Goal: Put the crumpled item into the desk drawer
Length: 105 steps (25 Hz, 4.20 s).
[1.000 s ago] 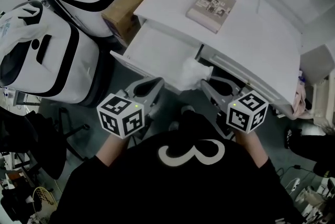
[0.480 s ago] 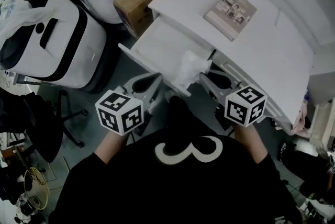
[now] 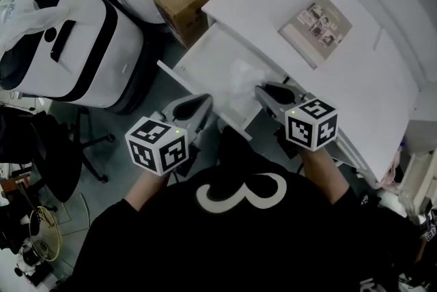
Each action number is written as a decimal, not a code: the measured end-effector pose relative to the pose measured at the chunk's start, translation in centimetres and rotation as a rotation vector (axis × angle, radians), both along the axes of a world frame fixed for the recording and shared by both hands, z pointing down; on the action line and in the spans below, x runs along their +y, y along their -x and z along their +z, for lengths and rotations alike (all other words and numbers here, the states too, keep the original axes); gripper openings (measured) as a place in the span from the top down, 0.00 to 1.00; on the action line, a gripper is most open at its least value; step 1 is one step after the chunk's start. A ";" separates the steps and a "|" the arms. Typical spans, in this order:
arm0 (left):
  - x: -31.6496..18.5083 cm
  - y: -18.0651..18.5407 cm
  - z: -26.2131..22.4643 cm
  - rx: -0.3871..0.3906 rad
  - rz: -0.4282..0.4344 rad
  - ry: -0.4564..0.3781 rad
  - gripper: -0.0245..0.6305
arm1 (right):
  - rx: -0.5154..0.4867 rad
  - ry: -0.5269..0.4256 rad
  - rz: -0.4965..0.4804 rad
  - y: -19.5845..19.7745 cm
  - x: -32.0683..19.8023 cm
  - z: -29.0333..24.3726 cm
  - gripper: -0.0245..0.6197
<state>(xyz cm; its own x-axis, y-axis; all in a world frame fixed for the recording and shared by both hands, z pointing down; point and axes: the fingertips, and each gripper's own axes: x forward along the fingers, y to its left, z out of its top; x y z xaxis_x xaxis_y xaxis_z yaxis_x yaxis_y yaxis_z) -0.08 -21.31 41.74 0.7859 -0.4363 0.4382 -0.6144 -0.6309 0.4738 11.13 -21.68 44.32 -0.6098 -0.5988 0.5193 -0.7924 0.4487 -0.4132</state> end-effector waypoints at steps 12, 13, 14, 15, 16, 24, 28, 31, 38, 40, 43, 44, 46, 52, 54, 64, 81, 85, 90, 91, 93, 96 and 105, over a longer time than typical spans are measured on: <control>-3.8 0.9 2.9 -0.017 -0.064 0.057 0.95 | 0.050 0.110 -0.064 1.5 -5.9 6.0 0.90; -4.0 1.0 3.1 -0.017 -0.067 0.061 0.95 | 0.064 0.114 -0.069 1.6 -6.2 6.6 0.90; -4.2 1.1 3.3 -0.017 -0.070 0.065 0.95 | 0.080 0.118 -0.075 1.7 -6.5 7.2 0.90; -4.4 1.2 3.5 -0.017 -0.073 0.068 0.95 | 0.095 0.123 -0.082 1.8 -6.8 7.7 0.90; -4.6 1.2 3.7 -0.017 -0.075 0.071 0.95 | 0.106 0.131 -0.088 2.0 -7.0 8.4 0.90; -5.8 1.9 6.1 -0.021 -0.096 0.115 0.95 | 0.161 0.212 -0.123 2.8 -8.3 14.0 0.90; -6.2 2.2 7.4 -0.024 -0.112 0.136 0.95 | 0.185 0.256 -0.135 3.0 -8.7 17.0 0.90; -6.4 2.7 8.5 -0.039 -0.128 0.148 0.95 | 0.208 0.289 -0.146 3.1 -8.9 19.2 0.90; -6.5 3.6 10.5 -0.054 -0.149 0.182 0.95 | 0.258 0.369 -0.165 3.2 -9.0 23.9 0.90; -6.6 3.9 10.9 -0.055 -0.155 0.192 0.95 | 0.278 0.384 -0.171 3.2 -9.1 25.0 0.90; -6.8 4.2 11.4 -0.057 -0.160 0.199 0.95 | 0.301 0.403 -0.190 3.3 -9.4 26.3 0.90; -6.9 4.2 11.4 -0.057 -0.161 0.200 0.95 | 0.307 0.411 -0.196 3.4 -9.4 26.7 0.90; -7.2 4.2 11.5 -0.058 -0.160 0.199 0.95 | 0.320 0.431 -0.205 3.4 -9.4 27.6 0.90; -7.8 4.0 11.3 -0.055 -0.150 0.198 0.95 | 0.334 0.469 -0.191 3.3 -9.6 29.2 0.89; -8.1 3.9 11.2 -0.060 -0.144 0.194 0.95 | 0.330 0.476 -0.188 3.2 -9.7 29.5 0.89; -8.6 3.7 11.0 -0.063 -0.125 0.182 0.95 | 0.303 0.505 -0.155 2.8 -9.8 29.8 0.76; -6.3 3.5 8.4 -0.042 -0.099 0.129 0.95 | 0.229 0.340 -0.135 2.9 -9.0 21.7 0.66; -4.8 3.2 6.9 -0.023 -0.097 0.112 0.95 | 0.183 0.251 -0.117 2.8 -8.2 16.6 0.66; -3.3 2.5 4.5 -0.001 -0.071 0.074 0.95 | 0.083 0.114 -0.083 2.6 -7.0 9.0 0.69; -3.1 2.4 3.9 0.003 -0.065 0.064 0.95 | 0.052 0.081 -0.073 2.6 -6.6 7.2 0.70; -2.6 2.1 2.7 0.010 -0.054 0.041 0.95 | -0.002 0.010 -0.060 2.5 -5.8 3.7 0.73; -1.5 1.5 0.7 0.023 -0.035 0.005 0.95 | -0.050 -0.084 -0.058 2.4 -3.9 -0.9 0.77; 2.0 0.5 -5.1 0.080 0.023 -0.075 0.95 | -0.146 -0.286 -0.059 2.4 2.5 -10.5 0.94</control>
